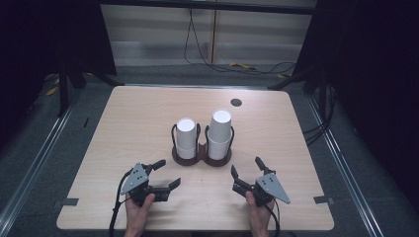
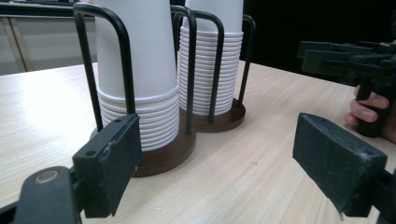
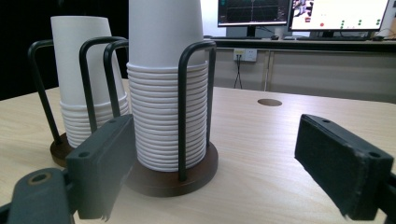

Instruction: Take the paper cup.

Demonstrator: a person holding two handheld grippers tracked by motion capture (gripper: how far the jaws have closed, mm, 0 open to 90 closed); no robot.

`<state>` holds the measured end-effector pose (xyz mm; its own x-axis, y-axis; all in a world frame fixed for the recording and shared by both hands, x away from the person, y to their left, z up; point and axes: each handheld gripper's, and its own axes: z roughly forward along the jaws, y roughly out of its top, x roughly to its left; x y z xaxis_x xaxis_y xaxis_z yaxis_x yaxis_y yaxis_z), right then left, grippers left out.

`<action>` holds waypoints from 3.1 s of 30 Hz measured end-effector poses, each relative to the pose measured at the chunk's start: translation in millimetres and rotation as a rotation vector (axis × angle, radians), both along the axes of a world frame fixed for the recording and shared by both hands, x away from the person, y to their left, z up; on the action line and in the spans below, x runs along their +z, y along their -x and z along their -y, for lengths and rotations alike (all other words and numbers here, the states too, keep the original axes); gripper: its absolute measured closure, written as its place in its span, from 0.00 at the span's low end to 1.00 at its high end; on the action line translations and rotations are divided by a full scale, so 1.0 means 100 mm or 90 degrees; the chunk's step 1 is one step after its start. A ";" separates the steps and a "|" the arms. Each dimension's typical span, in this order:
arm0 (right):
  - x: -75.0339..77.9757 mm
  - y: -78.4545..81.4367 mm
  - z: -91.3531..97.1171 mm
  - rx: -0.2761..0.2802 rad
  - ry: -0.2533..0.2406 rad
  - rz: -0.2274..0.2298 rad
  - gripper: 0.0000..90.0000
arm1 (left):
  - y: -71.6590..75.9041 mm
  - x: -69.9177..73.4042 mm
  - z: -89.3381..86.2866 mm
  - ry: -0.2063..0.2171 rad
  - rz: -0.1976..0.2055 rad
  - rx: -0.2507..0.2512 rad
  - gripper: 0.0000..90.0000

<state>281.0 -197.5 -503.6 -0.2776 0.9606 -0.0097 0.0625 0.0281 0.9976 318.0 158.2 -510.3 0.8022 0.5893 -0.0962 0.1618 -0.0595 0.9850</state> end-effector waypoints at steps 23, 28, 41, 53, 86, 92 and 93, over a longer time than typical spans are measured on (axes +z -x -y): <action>0.01 0.02 -0.01 0.029 0.001 -0.018 0.14 | -0.07 0.02 -0.03 0.036 -0.057 -0.028 0.17; 0.01 0.01 -0.01 0.028 -0.003 -0.023 0.14 | -0.06 0.12 -0.02 0.020 -0.030 -0.032 0.17; 0.02 0.01 -0.02 0.037 0.002 -0.030 0.14 | -0.26 0.40 0.00 -0.007 -0.023 -0.060 0.22; 0.02 0.00 -0.02 0.040 0.003 -0.036 0.14 | -0.45 0.62 -0.03 -0.018 -0.009 -0.076 0.27; 0.02 0.00 -0.03 0.038 0.007 -0.041 0.15 | -1.12 1.21 0.19 -0.087 -0.070 -0.167 0.25; 0.02 -0.01 -0.02 0.040 0.008 -0.042 0.16 | -1.21 1.28 0.21 -0.175 -0.069 -0.142 0.25; 0.02 0.00 -0.02 0.041 0.009 -0.043 0.16 | -1.23 1.30 0.21 -0.187 -0.071 -0.144 0.25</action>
<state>281.4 -195.3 -501.4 -0.3400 0.9404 -0.0016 0.1272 0.0477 0.9907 441.3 136.9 -380.3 0.9090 0.4144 -0.0445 0.2183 -0.3824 0.8978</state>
